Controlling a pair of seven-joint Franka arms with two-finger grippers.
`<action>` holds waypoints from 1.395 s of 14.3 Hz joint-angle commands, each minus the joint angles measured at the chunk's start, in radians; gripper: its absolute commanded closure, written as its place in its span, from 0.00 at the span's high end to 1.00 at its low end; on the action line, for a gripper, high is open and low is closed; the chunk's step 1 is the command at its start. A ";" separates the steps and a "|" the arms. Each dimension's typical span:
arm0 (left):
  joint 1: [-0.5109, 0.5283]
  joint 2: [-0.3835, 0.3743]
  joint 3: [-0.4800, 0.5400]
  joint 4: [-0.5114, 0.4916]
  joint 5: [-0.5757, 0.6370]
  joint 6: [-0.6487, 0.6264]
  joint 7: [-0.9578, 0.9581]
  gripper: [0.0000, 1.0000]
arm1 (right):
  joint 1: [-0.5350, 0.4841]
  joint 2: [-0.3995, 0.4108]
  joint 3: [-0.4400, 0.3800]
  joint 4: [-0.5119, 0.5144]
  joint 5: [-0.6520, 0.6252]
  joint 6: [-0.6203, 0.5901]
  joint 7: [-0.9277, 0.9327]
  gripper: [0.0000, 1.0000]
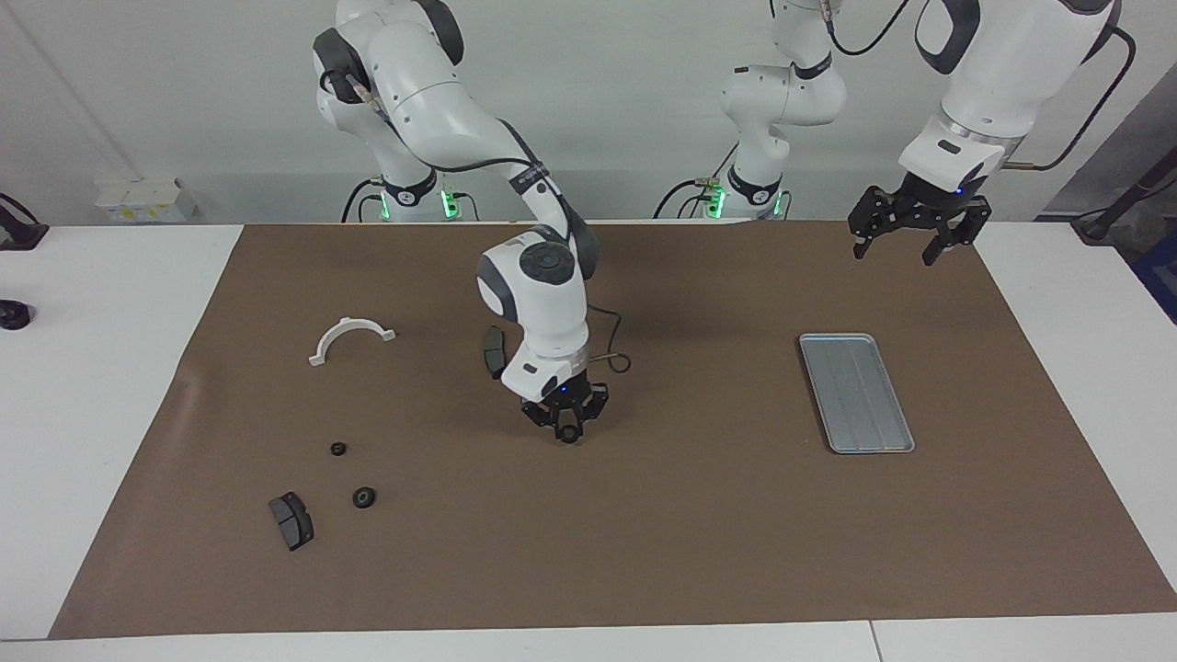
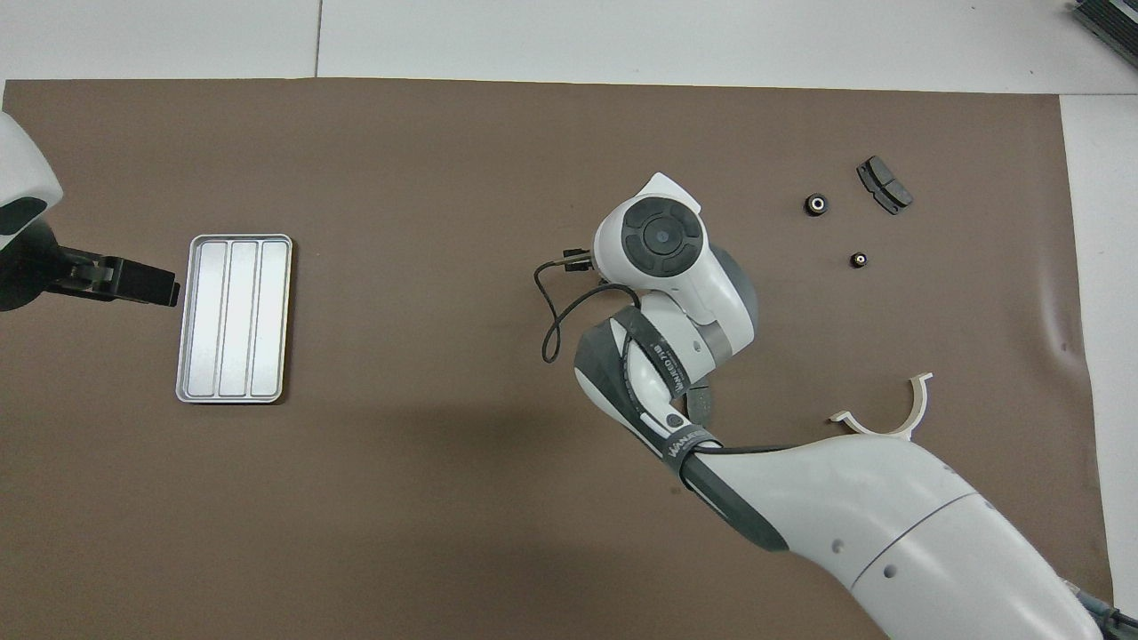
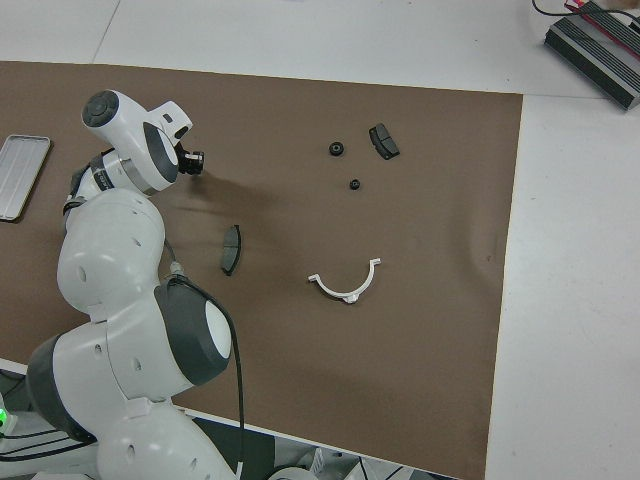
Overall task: Place bearing gear from tray to pile
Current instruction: 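Carry the gear to the gear pile and release it with the right gripper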
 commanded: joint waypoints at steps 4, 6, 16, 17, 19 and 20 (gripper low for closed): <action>0.001 -0.009 0.001 -0.006 0.021 -0.010 -0.016 1.00 | -0.216 -0.041 0.016 -0.009 -0.016 -0.140 -0.201 0.06; 0.001 -0.009 0.002 -0.006 0.021 -0.010 -0.016 1.00 | -0.284 -0.071 0.016 -0.040 -0.014 -0.174 -0.258 0.06; 0.196 -0.004 -0.007 -0.024 0.009 -0.005 -0.008 1.00 | -0.362 -0.230 0.017 -0.164 -0.002 -0.246 -0.251 1.00; 0.202 -0.007 -0.010 -0.035 0.000 -0.002 -0.008 1.00 | -0.362 -0.262 0.017 -0.161 -0.002 -0.273 -0.255 1.00; 0.213 -0.009 -0.040 -0.036 0.000 -0.011 -0.016 1.00 | -0.365 -0.324 0.019 -0.128 -0.001 -0.357 -0.257 1.00; 0.233 -0.009 -0.053 -0.036 0.000 -0.010 -0.014 1.00 | -0.365 -0.345 0.020 -0.090 0.001 -0.419 -0.260 1.00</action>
